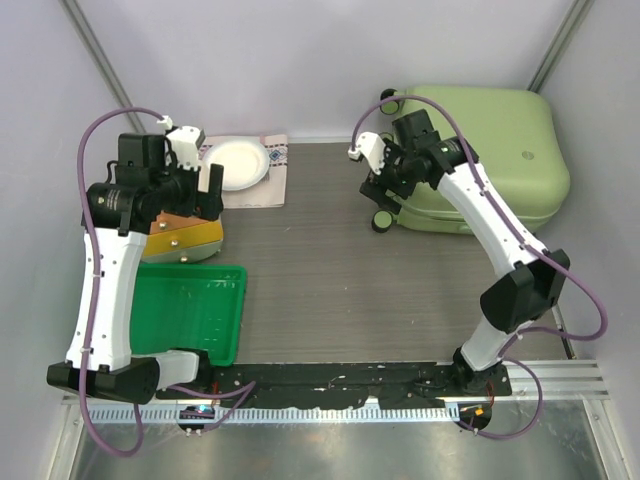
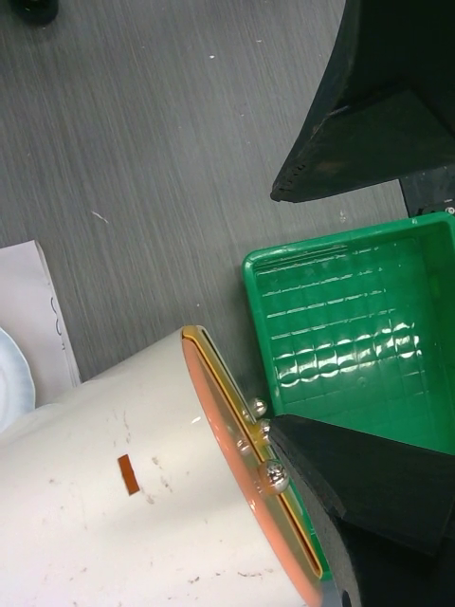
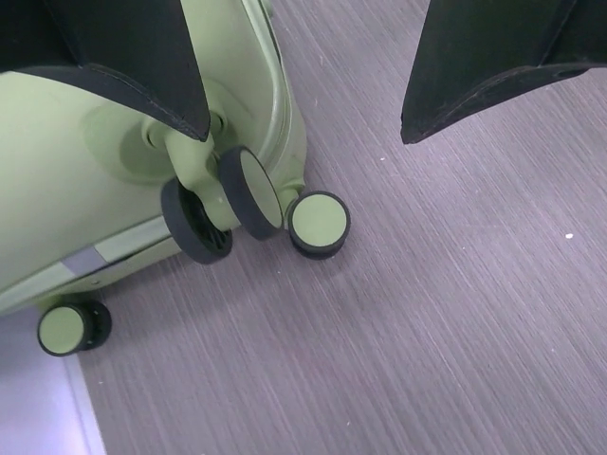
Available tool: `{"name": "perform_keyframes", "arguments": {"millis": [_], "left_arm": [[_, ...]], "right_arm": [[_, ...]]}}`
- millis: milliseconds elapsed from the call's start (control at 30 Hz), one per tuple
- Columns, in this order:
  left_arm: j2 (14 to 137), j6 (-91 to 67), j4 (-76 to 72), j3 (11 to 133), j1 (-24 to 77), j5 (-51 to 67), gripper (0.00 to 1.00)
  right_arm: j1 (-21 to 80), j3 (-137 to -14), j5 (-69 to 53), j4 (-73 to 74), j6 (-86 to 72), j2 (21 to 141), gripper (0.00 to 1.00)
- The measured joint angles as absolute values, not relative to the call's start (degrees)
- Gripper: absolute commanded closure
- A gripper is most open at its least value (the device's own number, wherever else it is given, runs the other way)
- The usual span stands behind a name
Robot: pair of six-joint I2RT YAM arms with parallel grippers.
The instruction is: Open, take out, and arrange the luggage
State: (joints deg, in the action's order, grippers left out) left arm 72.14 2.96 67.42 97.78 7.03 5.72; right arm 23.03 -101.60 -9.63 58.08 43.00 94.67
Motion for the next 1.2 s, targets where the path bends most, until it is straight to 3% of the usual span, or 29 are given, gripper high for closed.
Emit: {"name": "perform_keyframes", "arguments": {"millis": [600, 933, 1033, 1200], "left_arm": [[72.2, 2.9, 66.3, 96.4, 7.0, 5.7, 0.0], [72.5, 3.0, 66.2, 95.7, 7.1, 5.8, 0.0], [72.9, 3.0, 66.0, 95.7, 7.1, 5.9, 0.0], [73.1, 3.0, 65.9, 95.7, 7.1, 6.1, 0.0]], "right_arm": [[24.1, -112.2, -1.7, 59.9, 53.5, 109.4, 0.11], [24.1, -113.3, 3.3, 60.2, 57.1, 112.0, 0.12], [23.9, -113.3, 3.6, 61.2, 58.1, 113.8, 0.21], [23.3, -115.4, 4.1, 63.8, 59.0, 117.1, 0.55]]}}
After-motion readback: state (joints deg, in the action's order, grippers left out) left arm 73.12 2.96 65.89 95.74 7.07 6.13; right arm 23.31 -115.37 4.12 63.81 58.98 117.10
